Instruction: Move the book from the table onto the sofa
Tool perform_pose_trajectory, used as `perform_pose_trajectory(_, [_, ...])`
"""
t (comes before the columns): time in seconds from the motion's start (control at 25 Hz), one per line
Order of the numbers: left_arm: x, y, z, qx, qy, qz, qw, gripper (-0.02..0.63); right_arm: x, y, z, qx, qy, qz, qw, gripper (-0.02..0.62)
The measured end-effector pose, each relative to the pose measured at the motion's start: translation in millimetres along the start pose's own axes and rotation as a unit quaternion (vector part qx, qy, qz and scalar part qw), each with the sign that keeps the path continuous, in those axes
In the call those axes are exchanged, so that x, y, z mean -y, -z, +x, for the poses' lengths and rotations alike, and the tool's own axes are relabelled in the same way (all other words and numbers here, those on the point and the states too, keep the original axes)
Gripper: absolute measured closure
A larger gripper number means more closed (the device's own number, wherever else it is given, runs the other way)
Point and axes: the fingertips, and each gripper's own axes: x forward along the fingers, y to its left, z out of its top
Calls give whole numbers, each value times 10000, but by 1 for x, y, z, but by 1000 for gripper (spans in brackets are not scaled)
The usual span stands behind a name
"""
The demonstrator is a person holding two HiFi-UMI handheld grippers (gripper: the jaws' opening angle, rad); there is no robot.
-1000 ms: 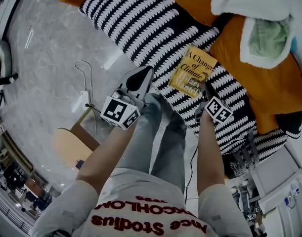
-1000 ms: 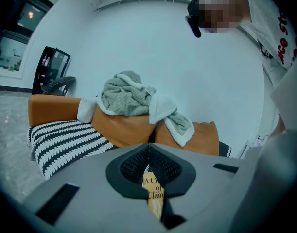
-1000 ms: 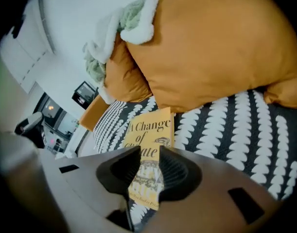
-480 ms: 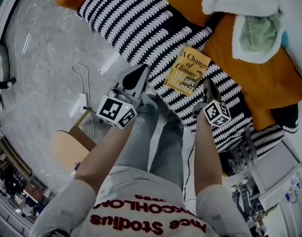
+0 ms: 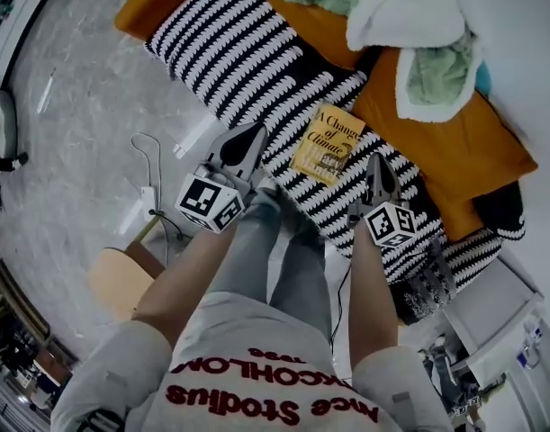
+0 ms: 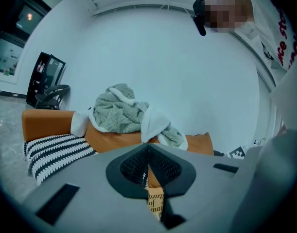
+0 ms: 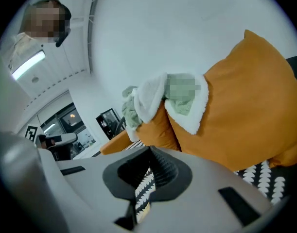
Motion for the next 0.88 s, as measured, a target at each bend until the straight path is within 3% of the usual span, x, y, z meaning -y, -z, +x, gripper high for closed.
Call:
perform_pose_trajectory(0.44, [27, -49, -7, 196, 86, 372, 9991, 589, -53, -61, -49, 207, -199, -49, 9996, 569])
perform_pose_trajectory(0.88, [60, -96, -31, 478, 205, 548, 9971, 589, -103, -123, -104, 556, -506, -474, 9960, 569])
